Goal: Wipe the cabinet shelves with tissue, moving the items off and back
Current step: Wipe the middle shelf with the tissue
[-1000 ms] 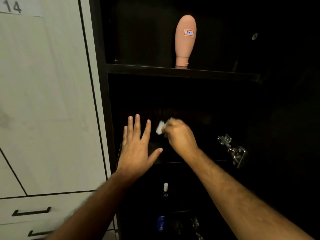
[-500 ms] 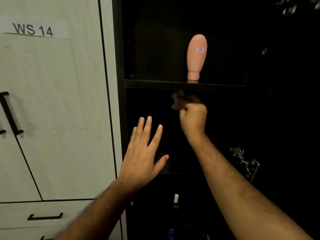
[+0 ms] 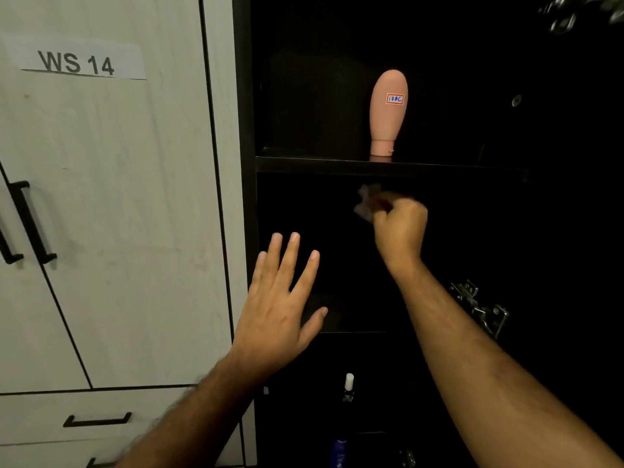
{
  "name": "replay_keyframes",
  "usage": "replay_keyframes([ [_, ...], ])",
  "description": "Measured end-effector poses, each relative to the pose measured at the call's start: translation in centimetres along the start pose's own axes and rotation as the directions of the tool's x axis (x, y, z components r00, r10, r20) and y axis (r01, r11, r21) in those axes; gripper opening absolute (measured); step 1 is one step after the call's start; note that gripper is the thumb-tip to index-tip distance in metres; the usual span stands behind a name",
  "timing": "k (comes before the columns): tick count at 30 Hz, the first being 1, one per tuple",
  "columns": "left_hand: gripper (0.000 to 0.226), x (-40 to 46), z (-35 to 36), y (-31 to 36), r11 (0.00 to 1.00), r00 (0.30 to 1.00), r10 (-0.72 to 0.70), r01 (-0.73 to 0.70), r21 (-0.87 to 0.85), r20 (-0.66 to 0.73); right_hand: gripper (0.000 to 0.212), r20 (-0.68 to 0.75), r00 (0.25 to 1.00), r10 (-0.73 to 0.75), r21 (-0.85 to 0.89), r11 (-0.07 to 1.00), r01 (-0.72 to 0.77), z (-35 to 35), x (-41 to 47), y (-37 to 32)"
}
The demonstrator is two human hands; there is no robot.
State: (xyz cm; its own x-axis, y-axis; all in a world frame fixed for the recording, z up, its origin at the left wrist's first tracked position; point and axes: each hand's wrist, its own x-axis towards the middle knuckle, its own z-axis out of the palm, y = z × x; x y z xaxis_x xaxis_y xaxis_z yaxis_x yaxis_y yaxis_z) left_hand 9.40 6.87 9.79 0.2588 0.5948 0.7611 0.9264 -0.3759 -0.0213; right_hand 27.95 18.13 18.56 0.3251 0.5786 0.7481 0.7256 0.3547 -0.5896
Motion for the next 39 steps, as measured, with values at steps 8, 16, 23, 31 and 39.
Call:
replay_keyframes([
  [8, 0.083, -0.8, -1.1, -1.1, 0.998, 0.996, -0.026, 0.031, 0.053, -0.084, 0.025, -0.074, 0.99, 0.116, 0.238, 0.967, -0.095, 2.8, -0.2, -4.4],
  [16, 0.088, -2.4, 0.1, -1.5, 0.99, 0.996, -0.058, 0.066, 0.125, -0.07, 0.015, 0.136, 0.774, -0.619, 0.059, 0.785, 0.617, 3.6, -3.2, -1.6],
  [23, 0.085, -4.4, 1.9, 0.1, 0.995, 0.999, -0.036, 0.033, 0.098, 0.027, 0.027, 0.394, 0.701, -0.595, 0.042, 0.773, 0.633, 4.1, -6.5, 2.5],
  [31, 0.084, -5.8, 2.9, 1.4, 0.986, 0.979, -0.04, 0.005, 0.168, 0.201, 0.011, 0.55, 0.75, -0.367, -0.066, 0.877, 0.477, 2.4, -8.8, 5.2],
  [39, 0.082, -6.6, 2.0, 2.4, 0.981, 0.972, -0.106, 0.067, 0.183, 0.21, 0.011, 0.659, 0.73, -0.179, -0.084, 0.948, 0.308, 2.8, -9.5, 4.1],
])
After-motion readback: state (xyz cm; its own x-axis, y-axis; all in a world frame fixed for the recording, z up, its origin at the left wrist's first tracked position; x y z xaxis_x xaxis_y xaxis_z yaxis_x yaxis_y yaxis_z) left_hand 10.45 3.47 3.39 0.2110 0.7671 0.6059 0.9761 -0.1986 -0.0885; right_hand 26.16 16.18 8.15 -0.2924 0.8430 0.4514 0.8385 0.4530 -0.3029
